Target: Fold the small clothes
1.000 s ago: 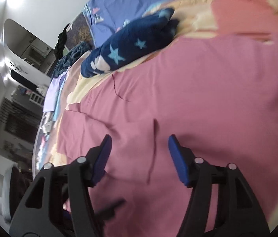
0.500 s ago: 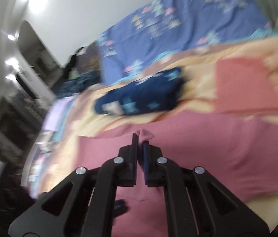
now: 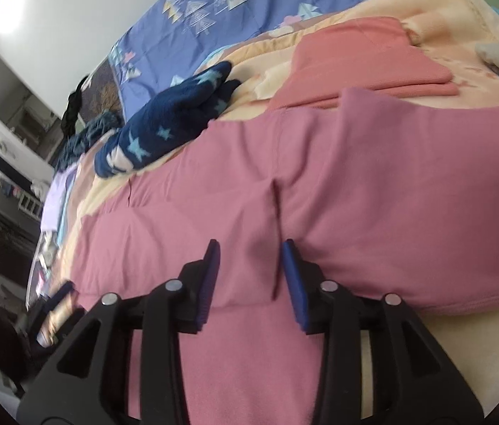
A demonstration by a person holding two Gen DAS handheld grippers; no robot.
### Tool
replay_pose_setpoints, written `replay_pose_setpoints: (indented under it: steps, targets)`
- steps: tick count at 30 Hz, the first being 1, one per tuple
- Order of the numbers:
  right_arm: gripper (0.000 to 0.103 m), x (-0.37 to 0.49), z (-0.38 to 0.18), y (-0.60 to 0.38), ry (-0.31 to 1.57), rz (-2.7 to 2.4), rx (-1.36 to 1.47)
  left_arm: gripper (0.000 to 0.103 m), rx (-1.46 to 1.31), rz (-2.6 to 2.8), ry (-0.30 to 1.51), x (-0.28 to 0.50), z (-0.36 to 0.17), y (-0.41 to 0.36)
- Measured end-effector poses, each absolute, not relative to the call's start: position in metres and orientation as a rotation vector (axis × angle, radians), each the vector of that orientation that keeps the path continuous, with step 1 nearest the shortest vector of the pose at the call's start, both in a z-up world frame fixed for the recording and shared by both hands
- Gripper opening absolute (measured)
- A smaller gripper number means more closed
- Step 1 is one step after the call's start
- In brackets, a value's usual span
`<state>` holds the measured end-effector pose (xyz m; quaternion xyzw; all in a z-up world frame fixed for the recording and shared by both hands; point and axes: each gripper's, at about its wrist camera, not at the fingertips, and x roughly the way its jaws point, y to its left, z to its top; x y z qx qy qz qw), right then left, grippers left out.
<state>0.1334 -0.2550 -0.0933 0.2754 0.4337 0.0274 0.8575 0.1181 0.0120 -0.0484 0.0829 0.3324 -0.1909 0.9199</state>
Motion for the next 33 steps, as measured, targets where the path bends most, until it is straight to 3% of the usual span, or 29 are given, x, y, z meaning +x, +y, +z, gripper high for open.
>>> replay_pose_setpoints:
  steps: [1,2,3,7,9,11,16,17,19,23,25,27,33]
  targets:
    - [0.025,0.135,-0.093,-0.249,0.916,0.054,0.552,0.062,0.145,-0.346,0.692,0.121,-0.049,0.028]
    - [0.003,0.14,-0.091,-0.24,0.924,0.053,0.507,0.062,0.107,-0.297,0.704,0.124,-0.05,0.046]
    - [0.002,0.139,-0.089,-0.236,0.925,0.049,0.483,0.062,0.075,-0.264,0.71,0.126,-0.05,0.061]
    - [0.002,0.121,-0.045,-0.233,0.762,-0.014,0.445,0.063,0.028,-0.112,0.726,0.128,-0.058,0.114]
    - [0.007,0.126,-0.039,-0.235,0.79,-0.124,0.362,0.063,-0.035,-0.119,0.755,0.132,-0.066,0.133]
    - [0.026,0.135,-0.052,-0.235,0.899,-0.192,0.286,0.063,-0.12,-0.147,0.79,0.138,-0.075,0.147]
    - [0.036,0.13,-0.05,-0.227,0.878,-0.196,0.344,0.062,-0.237,-0.223,0.823,0.144,-0.087,0.158]
    - [0.036,0.131,-0.043,-0.218,0.859,-0.178,0.327,0.062,-0.244,-0.231,0.82,0.144,-0.087,0.159]
    - [0.036,0.144,-0.027,-0.187,0.832,-0.074,0.284,0.048,-0.254,-0.237,0.82,0.145,-0.09,0.158]
    - [0.036,0.19,-0.014,-0.089,0.88,0.263,0.239,0.036,-0.303,-0.243,0.806,0.147,-0.093,0.165]
    - [0.022,0.214,-0.018,-0.047,0.921,0.357,0.226,0.026,-0.331,-0.253,0.795,0.145,-0.093,0.17]
    - [0.017,0.244,-0.031,0.0,0.992,0.409,0.197,0.018,-0.344,-0.258,0.794,0.145,-0.094,0.172]
    - [0.011,0.302,-0.085,0.071,1.159,0.442,0.242,0.012,-0.312,-0.221,0.832,0.146,-0.099,0.167]
